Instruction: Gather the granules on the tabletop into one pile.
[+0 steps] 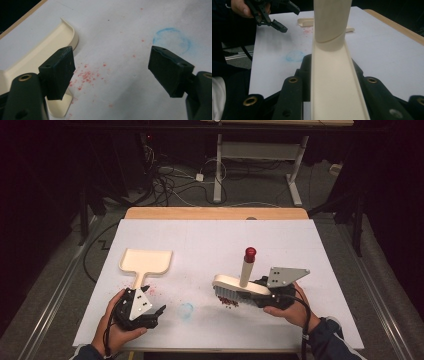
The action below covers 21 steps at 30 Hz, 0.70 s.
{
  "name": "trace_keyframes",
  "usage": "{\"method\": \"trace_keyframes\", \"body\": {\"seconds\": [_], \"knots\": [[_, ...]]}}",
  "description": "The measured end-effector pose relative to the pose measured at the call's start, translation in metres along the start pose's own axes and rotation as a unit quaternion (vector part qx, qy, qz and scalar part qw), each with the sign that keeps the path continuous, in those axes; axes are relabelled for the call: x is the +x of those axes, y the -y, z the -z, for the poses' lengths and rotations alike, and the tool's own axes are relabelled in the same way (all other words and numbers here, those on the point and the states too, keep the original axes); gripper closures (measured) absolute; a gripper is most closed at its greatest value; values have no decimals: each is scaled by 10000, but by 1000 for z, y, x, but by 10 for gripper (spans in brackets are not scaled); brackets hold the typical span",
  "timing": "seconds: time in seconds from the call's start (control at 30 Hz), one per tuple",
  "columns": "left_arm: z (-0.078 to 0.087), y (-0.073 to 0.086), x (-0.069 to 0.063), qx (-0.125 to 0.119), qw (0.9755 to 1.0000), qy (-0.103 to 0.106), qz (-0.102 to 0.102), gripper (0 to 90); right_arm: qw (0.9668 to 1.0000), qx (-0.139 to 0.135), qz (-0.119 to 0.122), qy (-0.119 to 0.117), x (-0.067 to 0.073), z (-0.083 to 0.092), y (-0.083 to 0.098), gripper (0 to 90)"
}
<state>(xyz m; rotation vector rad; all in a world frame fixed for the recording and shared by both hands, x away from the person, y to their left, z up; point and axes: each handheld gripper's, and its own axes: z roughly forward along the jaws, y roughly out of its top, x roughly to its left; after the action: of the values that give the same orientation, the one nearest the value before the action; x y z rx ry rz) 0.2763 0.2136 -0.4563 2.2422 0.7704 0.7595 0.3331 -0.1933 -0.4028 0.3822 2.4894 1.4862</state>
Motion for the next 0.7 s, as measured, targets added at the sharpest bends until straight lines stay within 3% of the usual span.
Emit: {"method": "trace_keyframes", "body": {"seconds": [0.37,0.53,0.7], "knots": [[5,-1,1,-80,9999,-69,-38,204,9982,193,-362,441,17,61,18,673],[3,-1,-1,-55,9999,-22,-82,204,9945,516,-610,676,21,79,34,672],[1,-2,-3,-15,9999,35,-115,205,9898,804,-908,749,19,90,49,673]]}}
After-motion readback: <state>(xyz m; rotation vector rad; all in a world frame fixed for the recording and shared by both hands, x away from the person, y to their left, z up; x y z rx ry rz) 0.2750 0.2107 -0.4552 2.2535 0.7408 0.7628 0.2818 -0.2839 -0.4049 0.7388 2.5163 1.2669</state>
